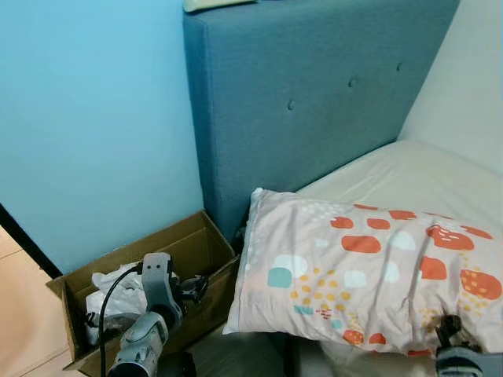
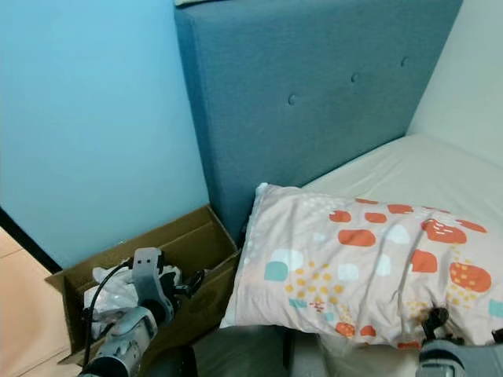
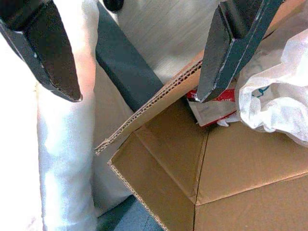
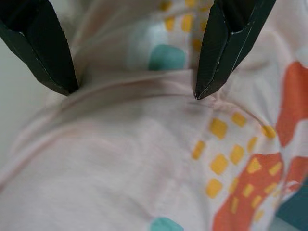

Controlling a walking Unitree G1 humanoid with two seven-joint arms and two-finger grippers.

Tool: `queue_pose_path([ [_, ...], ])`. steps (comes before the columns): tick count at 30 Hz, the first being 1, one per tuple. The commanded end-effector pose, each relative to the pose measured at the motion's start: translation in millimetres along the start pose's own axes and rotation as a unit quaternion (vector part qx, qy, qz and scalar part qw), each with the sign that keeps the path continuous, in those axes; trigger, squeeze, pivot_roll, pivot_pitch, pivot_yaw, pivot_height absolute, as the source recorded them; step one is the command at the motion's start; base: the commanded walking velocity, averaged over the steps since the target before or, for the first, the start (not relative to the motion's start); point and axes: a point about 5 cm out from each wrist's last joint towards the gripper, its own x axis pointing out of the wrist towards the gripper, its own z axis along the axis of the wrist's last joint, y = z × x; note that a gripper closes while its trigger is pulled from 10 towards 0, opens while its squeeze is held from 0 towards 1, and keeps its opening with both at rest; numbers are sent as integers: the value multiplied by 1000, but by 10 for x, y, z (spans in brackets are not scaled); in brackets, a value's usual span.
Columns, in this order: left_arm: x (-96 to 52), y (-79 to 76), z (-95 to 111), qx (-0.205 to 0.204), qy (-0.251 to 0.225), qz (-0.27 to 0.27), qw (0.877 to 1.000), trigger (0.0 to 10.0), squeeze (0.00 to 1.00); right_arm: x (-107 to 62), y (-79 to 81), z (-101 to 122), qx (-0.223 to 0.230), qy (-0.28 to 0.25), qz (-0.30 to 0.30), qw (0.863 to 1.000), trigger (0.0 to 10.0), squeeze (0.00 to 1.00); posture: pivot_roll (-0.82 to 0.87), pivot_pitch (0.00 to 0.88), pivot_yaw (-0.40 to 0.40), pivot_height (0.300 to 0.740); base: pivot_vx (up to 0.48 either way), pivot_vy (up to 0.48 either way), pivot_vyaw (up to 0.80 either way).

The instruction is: Clean up the room

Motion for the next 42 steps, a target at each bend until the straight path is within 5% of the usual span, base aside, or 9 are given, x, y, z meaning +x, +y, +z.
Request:
queue_pose_path([
  [1, -48, 32, -73, 2, 16, 2, 1000, 10000, 0, 34, -50, -10, 6, 2, -15, 1000, 10000, 0, -132, 140, -33, 598, 0, 0, 0],
  [18, -113, 89, -101, 14, 18, 3, 1000, 10000, 0, 447, 479, -174, 53, 40, 40, 997, 10000, 0, -89, 165, -23, 598, 0, 0, 0],
  [24, -126, 105, -101, 17, 18, 4, 1000, 10000, 0, 487, 590, -228, 34, 55, 51, 997, 10000, 0, -82, 164, -28, 598, 0, 0, 0],
  [25, -128, 111, -97, 17, 18, 5, 1000, 10000, 0, 494, 595, -251, 14, 60, 48, 997, 5059, 0, -80, 168, -24, 598, 0, 0, 0],
  [26, -128, 111, -97, 17, 18, 5, 1000, 10000, 0, 494, 595, -251, 14, 60, 48, 997, 5059, 0, -80, 168, -24, 598, 0, 0, 0],
  [27, -127, 116, -92, 18, 17, 6, 1000, 10000, 0, 502, 591, -269, -2, 63, 43, 997, 1020, 0, -81, 166, -19, 598, 0, 0, 0],
  [29, -127, 116, -92, 18, 17, 6, 1000, 10000, 0, 502, 591, -269, -2, 63, 43, 997, 1020, 0, -81, 166, -19, 598, 0, 0, 0],
  [30, -121, 117, -73, 19, 14, 5, 1000, 10000, 0, 513, 612, -265, -7, 62, 44, 997, 0, 0, -80, 167, -20, 598, 0, 0, 0],
  [42, -108, 133, -29, 18, 6, 10, 1000, 10000, 0, 620, 856, -79, -42, 36, 70, 996, 0, 0, -72, 153, -23, 598, 0, 0, 0],
])
